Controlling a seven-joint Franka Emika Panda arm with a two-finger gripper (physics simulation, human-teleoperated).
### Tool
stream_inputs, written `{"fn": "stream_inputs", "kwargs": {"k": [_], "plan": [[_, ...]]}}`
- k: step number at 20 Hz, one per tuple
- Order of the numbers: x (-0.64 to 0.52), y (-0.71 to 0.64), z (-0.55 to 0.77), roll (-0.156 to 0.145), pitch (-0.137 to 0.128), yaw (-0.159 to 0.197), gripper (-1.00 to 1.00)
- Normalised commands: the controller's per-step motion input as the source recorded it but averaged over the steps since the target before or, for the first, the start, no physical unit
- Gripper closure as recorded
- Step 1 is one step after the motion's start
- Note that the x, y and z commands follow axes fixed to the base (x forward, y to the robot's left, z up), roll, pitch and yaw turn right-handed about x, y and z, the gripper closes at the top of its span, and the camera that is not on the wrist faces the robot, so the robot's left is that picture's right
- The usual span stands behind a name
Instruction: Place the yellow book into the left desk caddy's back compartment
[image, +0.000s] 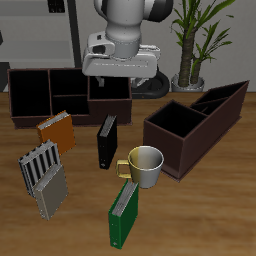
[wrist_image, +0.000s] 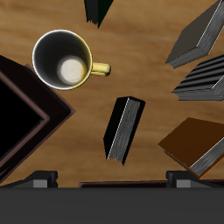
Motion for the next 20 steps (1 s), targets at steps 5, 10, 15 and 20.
{"fn": "stream_inputs", "kwargs": {"k": [5, 10, 15, 20], "plan": [[0.22, -0.35, 0.17, -0.013, -0.019, 0.018, -1.0], [0.33, -0.45, 0.1, 0.005, 0.018, 0.041, -1.0], [0.27, -0.46, 0.14, 0.058, 0.03, 0.049, -1.0], [0.22, -0.43, 0.08, -0.038, -0.018, 0.015, -1.0]]}}
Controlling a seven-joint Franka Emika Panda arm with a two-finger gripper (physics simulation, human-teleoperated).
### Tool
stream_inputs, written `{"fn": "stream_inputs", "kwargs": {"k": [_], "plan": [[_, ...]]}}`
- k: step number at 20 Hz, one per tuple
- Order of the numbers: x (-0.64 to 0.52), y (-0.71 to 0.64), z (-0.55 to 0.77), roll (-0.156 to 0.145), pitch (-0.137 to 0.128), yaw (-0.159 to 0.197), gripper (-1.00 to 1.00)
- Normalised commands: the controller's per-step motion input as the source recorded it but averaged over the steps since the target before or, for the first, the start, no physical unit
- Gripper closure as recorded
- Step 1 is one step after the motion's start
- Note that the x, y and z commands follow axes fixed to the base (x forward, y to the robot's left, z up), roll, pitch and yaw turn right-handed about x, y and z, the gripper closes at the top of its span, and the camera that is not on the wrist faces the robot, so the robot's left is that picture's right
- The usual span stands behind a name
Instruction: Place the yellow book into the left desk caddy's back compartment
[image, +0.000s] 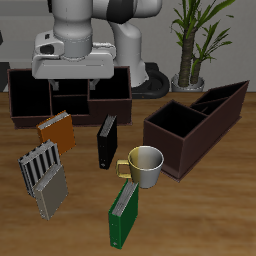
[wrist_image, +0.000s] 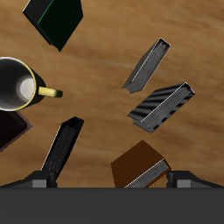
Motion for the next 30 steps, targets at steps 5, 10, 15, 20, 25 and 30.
{"fn": "stream_inputs", "kwargs": {"k": [5, 10, 15, 20, 25, 30], "plan": [[0.23, -0.5, 0.19, -0.077, -0.072, -0.047, -1.0], [0.33, -0.24, 0.2, -0.051, -0.059, -0.032, -1.0], [0.42, -0.01, 0.0, -0.023, -0.022, -0.001, -1.0], [0.51, -0.06, -0.06, -0.029, -0.002, 0.004, -1.0], [0.45, -0.11, -0.13, 0.024, 0.016, -0.011, -1.0], [0.32, -0.01, -0.16, 0.076, 0.014, 0.046, -1.0]]}}
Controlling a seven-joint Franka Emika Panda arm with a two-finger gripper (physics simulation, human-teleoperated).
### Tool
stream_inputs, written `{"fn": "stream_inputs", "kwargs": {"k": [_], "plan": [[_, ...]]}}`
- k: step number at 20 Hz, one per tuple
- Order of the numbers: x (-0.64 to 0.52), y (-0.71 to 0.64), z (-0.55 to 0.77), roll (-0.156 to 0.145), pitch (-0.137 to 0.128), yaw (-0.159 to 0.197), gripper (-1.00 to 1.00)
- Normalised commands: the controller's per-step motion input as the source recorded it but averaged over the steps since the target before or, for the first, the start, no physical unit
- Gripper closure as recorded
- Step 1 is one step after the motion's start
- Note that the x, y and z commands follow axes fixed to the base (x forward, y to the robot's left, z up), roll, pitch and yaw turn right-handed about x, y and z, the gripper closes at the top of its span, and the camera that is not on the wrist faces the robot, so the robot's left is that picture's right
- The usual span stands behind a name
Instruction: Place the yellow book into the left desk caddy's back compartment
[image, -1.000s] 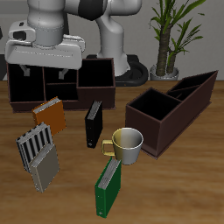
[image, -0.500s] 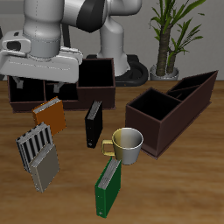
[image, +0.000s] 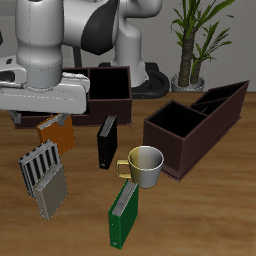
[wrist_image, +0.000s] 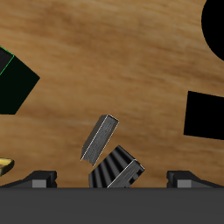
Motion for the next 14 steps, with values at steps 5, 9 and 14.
{"fn": "stream_inputs", "kwargs": {"k": [5, 9, 14], "plan": [[0.19, -0.2, -0.25, 0.07, 0.011, -0.019, -1.0], [0.01, 0.0, -0.23, 0.127, 0.033, 0.046, -1.0], [-0.08, -0.4, -0.15, 0.032, -0.011, -0.043, -1.0]]}}
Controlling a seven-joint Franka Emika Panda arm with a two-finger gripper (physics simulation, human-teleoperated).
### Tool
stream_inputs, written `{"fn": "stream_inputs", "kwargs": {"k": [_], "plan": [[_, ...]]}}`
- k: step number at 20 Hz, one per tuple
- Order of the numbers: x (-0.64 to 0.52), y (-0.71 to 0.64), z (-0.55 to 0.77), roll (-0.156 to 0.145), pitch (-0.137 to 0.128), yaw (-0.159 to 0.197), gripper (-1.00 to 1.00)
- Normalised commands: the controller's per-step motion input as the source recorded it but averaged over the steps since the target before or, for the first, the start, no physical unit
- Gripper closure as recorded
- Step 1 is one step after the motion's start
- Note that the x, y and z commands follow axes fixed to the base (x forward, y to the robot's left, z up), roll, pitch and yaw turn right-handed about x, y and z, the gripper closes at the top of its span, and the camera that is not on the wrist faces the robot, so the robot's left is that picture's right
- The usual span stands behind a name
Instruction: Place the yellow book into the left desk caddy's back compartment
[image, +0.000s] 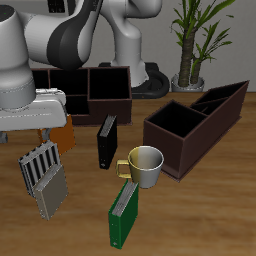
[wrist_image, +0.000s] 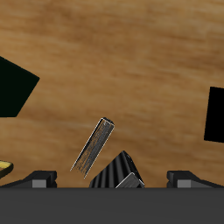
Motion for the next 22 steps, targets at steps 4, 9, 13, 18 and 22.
{"fn": "stream_inputs", "kwargs": {"k": [4, 9, 13, 18, 22], "plan": [[-0.04, -0.16, -0.09, -0.014, -0.036, -0.055, -1.0], [0.02, 0.14, -0.07, 0.044, -0.042, -0.054, -1.0], [0.14, 0.12, -0.17, 0.004, -0.024, -0.047, -1.0], [0.13, 0.15, -0.21, 0.003, 0.012, -0.018, -1.0], [0.07, 0.16, -0.28, 0.003, 0.021, -0.021, -1.0]]}}
